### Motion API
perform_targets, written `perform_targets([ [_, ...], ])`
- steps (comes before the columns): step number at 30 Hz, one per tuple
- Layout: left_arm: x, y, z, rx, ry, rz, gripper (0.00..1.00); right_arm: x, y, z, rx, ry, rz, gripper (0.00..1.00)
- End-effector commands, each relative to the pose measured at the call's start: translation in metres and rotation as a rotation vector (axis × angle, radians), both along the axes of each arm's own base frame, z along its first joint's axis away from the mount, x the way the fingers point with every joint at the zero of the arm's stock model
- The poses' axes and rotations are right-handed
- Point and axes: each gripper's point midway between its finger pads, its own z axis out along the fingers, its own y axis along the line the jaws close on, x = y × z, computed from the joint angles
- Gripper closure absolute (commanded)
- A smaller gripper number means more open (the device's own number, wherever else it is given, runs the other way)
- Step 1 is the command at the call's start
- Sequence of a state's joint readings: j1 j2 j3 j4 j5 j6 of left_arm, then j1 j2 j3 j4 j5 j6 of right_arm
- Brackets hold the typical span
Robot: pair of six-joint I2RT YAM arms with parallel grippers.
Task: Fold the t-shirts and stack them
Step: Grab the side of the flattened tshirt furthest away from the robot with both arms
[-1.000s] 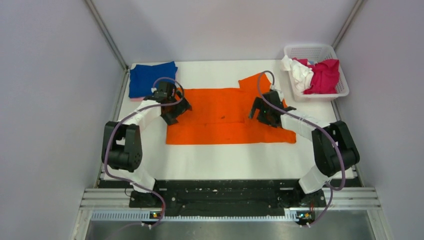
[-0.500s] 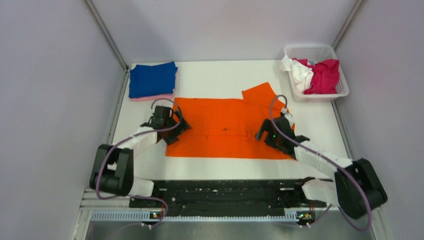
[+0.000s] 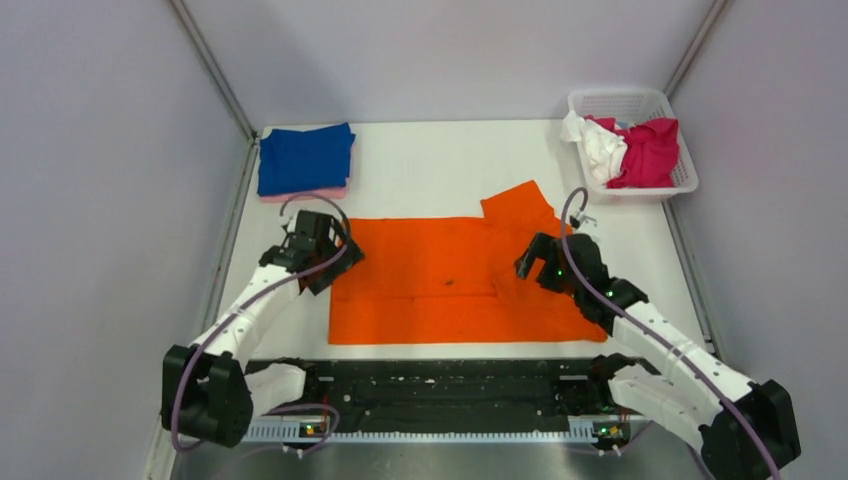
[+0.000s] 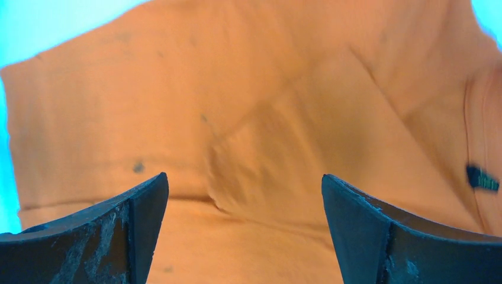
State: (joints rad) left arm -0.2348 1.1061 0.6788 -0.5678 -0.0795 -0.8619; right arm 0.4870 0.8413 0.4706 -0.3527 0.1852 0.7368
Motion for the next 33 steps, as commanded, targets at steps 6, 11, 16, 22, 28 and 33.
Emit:
perform_targets([
  [6,0.132,0.030,0.044,0.188,-0.021,0.048,0.01,0.137,0.015,0.070,-0.090,-0.145,0.014,0.01],
  [11,0.186,0.040,0.027,0.271,0.072,0.032,0.13,0.208,0.014,0.071,-0.189,-0.149,0.016,0.01],
  [16,0.200,0.039,-0.001,0.296,0.215,-0.017,0.29,0.260,0.007,0.045,-0.288,-0.086,0.018,0.02],
  [22,0.201,0.049,-0.030,0.347,0.263,0.028,0.39,0.294,0.008,0.017,-0.359,-0.050,0.018,0.02],
  [28,0.203,0.039,-0.056,0.285,0.296,0.049,0.54,0.298,0.008,-0.011,-0.368,-0.015,0.017,0.03],
  [33,0.186,0.033,-0.069,0.263,0.353,0.023,0.75,0.290,0.007,-0.031,-0.381,0.021,0.025,0.03],
])
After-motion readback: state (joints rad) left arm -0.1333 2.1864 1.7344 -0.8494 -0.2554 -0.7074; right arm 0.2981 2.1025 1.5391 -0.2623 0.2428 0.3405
